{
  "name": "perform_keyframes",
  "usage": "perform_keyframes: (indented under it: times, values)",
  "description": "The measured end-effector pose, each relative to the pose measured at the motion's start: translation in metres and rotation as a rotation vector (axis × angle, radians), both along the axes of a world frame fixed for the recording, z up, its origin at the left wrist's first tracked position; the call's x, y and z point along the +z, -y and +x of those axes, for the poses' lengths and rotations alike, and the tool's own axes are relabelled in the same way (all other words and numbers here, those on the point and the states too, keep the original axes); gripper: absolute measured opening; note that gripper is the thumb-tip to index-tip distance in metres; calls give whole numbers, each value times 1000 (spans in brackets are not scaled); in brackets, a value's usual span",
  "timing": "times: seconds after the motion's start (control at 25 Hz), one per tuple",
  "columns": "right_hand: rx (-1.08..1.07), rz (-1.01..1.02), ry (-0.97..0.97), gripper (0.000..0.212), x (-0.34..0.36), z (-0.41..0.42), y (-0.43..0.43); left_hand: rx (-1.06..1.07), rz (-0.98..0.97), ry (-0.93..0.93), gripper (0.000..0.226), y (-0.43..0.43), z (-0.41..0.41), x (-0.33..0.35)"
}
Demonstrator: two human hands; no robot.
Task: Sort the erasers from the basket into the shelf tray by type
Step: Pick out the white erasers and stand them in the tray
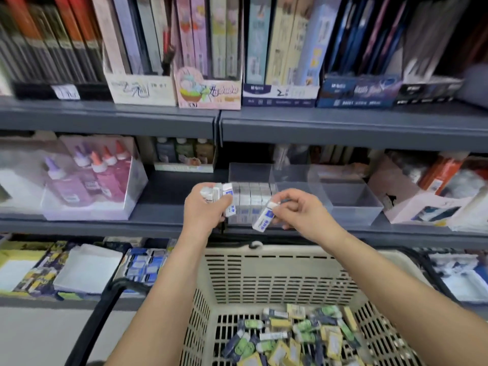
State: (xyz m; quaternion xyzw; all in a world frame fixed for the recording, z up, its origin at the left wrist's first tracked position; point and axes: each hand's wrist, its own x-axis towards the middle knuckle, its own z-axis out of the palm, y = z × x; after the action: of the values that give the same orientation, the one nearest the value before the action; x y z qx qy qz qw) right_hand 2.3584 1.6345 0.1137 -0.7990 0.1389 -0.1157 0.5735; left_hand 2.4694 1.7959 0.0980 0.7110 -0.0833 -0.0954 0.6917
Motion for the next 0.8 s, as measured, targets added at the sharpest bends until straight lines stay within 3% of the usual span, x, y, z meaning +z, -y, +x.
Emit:
perform_keyframes:
  times: [0.2,0.36,0.44,0.56,0.8]
  values:
    - [-48,41,40,14,7,56,14,8,-107,-57,23,5,11,-23]
    - [-145,140,84,25,11,96,19,-54,-133,-121,19,5,16,-30]
    - [-171,3,77,20,11,116,22,-85,-134,-145,19,3,20,-31]
    - [-45,-433,-83,8,0,136,23,-77,-164,-201,20,0,23,-30]
    - [183,-468,-209,13,-13,148,20,-75,-214,-228,23,-1,30,-29]
